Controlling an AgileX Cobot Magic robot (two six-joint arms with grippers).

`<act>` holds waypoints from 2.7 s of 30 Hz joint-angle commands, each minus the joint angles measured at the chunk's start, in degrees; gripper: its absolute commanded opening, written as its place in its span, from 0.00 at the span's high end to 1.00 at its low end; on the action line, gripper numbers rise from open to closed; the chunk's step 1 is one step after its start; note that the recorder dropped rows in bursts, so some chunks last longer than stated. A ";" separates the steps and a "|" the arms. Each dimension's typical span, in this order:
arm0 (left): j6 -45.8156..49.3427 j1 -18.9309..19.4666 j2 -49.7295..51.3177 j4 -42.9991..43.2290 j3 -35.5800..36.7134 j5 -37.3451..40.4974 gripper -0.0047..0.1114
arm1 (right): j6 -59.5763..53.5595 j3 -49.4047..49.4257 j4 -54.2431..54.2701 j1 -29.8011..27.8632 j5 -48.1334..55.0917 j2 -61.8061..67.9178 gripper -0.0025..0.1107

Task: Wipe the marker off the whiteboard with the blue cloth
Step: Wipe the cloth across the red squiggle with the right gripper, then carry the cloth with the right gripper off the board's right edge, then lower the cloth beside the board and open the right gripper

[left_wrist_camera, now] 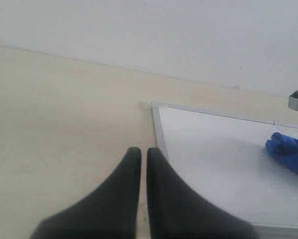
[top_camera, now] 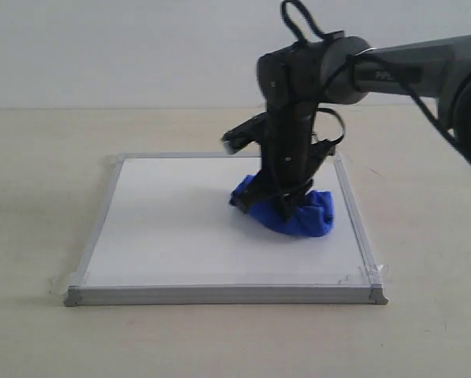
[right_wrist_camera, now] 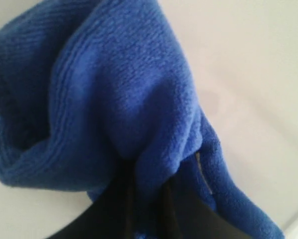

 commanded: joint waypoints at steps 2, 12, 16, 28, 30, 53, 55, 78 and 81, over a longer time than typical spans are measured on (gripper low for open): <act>-0.03 0.15 -0.21 0.15 0.23 -0.02 0.92 | -6.08 1.47 6.58 10.32 -6.69 1.67 0.98; -0.03 0.15 -0.21 0.15 0.23 -0.02 0.92 | 3.39 3.78 -0.30 2.59 -2.49 -8.56 0.98; -0.03 0.15 -0.21 0.15 0.23 -0.02 0.92 | 14.10 16.82 -9.04 -1.46 -6.30 -18.98 0.98; -0.03 0.15 -0.21 0.15 0.23 -0.02 0.92 | 42.88 27.69 4.55 -20.03 -14.01 -28.37 0.98; -0.03 0.15 -0.21 0.15 0.23 -0.02 0.92 | 46.84 27.69 6.30 -21.22 -15.69 -28.37 0.98; -0.03 0.15 -0.21 0.15 0.23 -0.02 0.92 | 42.59 27.69 5.57 -23.17 -22.77 -16.74 0.98; -0.03 0.15 -0.21 0.15 0.23 -0.02 0.92 | 42.58 27.69 5.44 -23.17 -22.27 -16.02 0.98; -0.03 0.15 -0.21 0.15 0.23 -0.02 0.92 | 44.02 27.69 -0.68 -23.17 -21.71 -15.29 0.57; -0.03 0.15 -0.21 0.15 0.23 -0.02 0.92 | 44.02 27.69 -0.68 -23.17 -20.56 -15.29 0.78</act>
